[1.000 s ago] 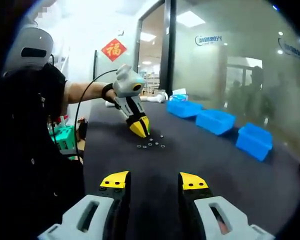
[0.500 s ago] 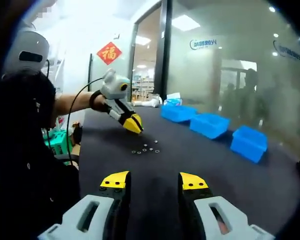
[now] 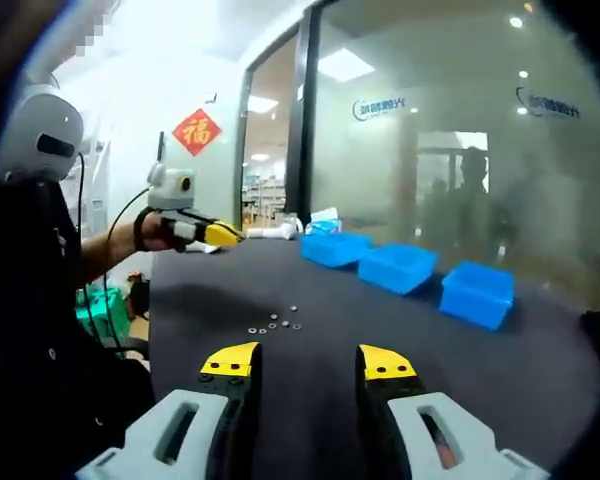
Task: Sort the screws, nuts, and washers into the corresponding bins
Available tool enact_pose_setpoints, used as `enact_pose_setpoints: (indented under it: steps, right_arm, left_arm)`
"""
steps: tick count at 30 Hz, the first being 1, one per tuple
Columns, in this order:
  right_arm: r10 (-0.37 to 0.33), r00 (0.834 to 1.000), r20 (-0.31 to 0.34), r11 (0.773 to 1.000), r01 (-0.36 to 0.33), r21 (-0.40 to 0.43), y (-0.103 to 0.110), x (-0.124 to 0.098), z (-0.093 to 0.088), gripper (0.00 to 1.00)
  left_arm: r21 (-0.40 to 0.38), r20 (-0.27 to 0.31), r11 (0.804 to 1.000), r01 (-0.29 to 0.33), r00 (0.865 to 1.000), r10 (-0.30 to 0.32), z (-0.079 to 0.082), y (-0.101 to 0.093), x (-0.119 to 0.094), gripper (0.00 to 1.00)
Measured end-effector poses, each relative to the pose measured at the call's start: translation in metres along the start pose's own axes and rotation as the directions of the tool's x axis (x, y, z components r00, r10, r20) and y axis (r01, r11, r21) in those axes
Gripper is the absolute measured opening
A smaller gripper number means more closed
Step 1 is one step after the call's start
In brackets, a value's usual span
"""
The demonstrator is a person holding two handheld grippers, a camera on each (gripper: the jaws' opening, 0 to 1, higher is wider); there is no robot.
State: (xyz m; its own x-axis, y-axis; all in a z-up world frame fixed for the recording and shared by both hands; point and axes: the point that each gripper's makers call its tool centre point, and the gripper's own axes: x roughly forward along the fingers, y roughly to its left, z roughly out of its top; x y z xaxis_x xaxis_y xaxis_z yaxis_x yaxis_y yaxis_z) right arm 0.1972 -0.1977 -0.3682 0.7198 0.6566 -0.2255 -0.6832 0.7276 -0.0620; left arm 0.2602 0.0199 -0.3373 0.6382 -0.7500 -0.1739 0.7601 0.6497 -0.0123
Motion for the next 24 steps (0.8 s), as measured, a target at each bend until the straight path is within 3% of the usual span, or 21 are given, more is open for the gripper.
enact_pose_setpoints:
  steps: [4,11,19,24]
  right_arm:
    - [-0.015,1.0,0.014,1.0,0.015,0.008,-0.004,-0.001,0.002,0.34]
    - [-0.017,1.0,0.022,1.0,0.017,0.014,-0.005,0.0,0.003,0.33]
    - [-0.027,0.999,0.032,0.999,0.026,0.021,-0.007,-0.001,0.003,0.33]
    - [-0.036,0.999,0.037,0.999,0.035,0.031,-0.011,-0.003,0.003,0.33]
  left_arm:
    - [-0.029,0.05,0.998,-0.049,0.997,0.051,0.004,0.007,-0.013,0.03]
    - [-0.035,0.066,0.994,-0.101,0.992,0.103,0.007,0.026,-0.015,0.03]
    - [-0.022,0.072,0.984,-0.175,0.982,0.176,0.018,0.067,0.002,0.03]
    - [-0.009,0.077,0.976,-0.219,0.973,0.219,0.029,0.102,0.022,0.03]
